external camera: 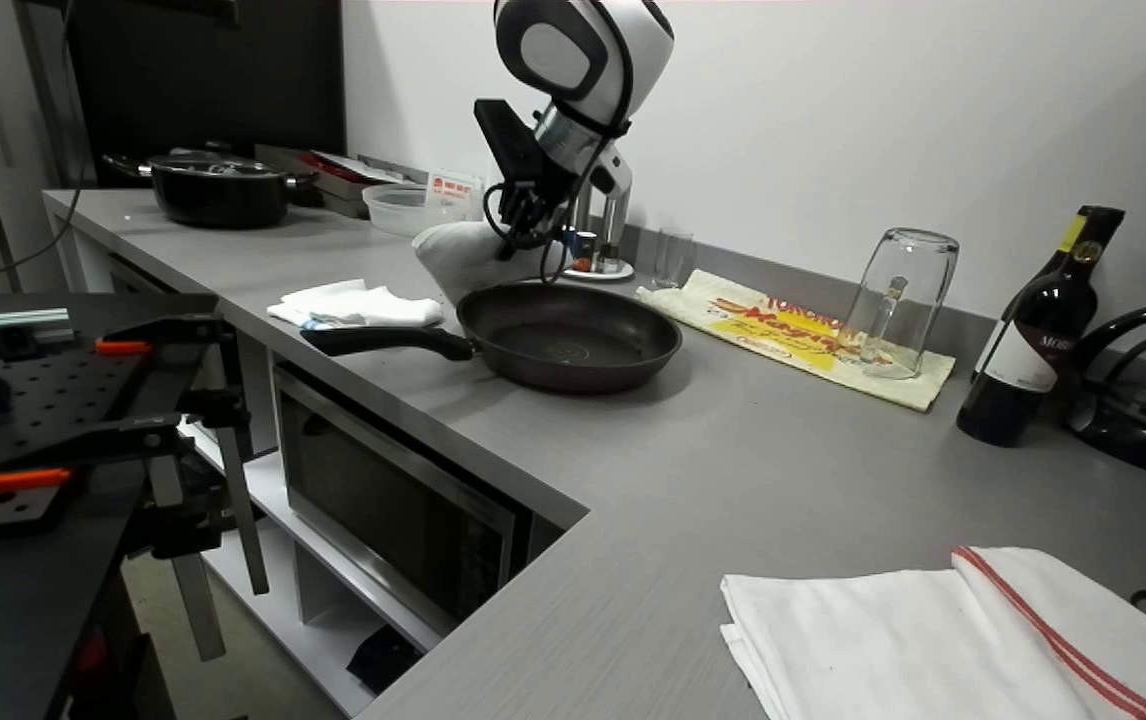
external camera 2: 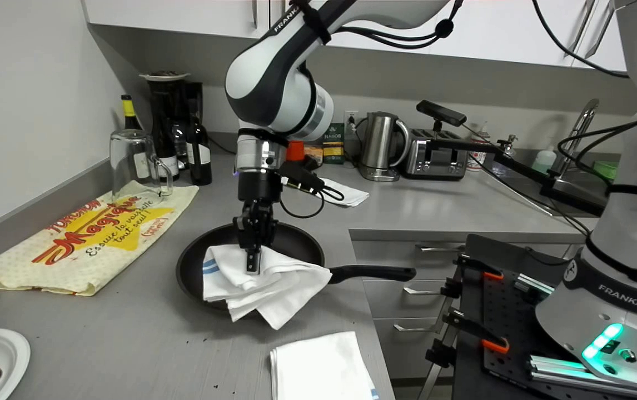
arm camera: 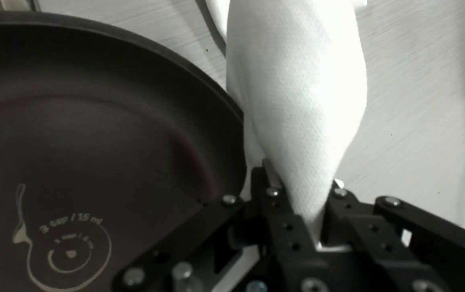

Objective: Wipe the black pan with the white and blue towel on the left

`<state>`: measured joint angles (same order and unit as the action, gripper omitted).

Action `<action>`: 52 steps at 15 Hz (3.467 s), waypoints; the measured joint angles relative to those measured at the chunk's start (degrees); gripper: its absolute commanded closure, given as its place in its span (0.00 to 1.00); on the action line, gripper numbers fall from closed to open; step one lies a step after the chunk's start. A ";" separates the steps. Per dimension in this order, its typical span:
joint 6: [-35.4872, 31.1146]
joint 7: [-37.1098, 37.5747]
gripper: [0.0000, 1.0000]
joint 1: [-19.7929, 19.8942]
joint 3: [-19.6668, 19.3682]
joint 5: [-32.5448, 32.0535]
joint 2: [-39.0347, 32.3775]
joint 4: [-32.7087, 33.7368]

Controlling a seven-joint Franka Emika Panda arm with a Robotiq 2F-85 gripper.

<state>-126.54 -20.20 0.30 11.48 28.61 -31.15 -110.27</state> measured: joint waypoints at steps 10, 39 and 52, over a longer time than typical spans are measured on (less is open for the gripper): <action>-1.10 2.03 0.96 -0.07 -0.82 -6.04 -7.55 3.32; -1.19 22.71 0.96 -8.78 -12.73 -33.08 -13.17 12.47; -1.10 40.97 0.96 -16.49 -23.51 -55.59 -15.20 16.69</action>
<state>-127.64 20.77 -16.19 -12.04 -26.98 -46.35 -93.59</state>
